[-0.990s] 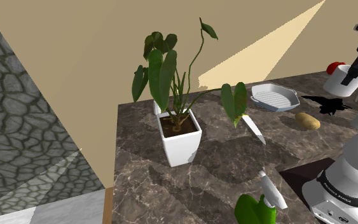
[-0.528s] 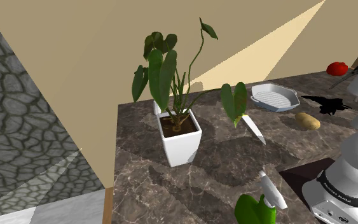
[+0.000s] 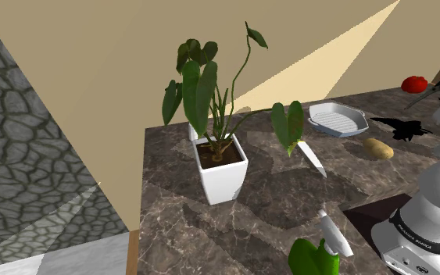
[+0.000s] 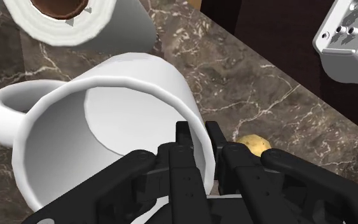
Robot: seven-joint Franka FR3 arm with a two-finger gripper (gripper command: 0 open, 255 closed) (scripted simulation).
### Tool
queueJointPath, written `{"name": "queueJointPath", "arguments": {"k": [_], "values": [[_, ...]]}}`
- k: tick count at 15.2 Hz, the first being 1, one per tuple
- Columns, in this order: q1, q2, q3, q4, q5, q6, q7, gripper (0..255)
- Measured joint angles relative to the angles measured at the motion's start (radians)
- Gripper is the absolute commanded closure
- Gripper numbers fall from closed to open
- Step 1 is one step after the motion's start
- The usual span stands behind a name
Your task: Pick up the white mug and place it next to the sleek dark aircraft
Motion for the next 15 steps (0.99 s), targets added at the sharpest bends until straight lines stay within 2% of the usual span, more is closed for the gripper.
{"name": "queueJointPath", "arguments": {"k": [15], "values": [[-0.016,0.029,-0.123,-0.155,-0.101,0.199,0.013,255]]}}
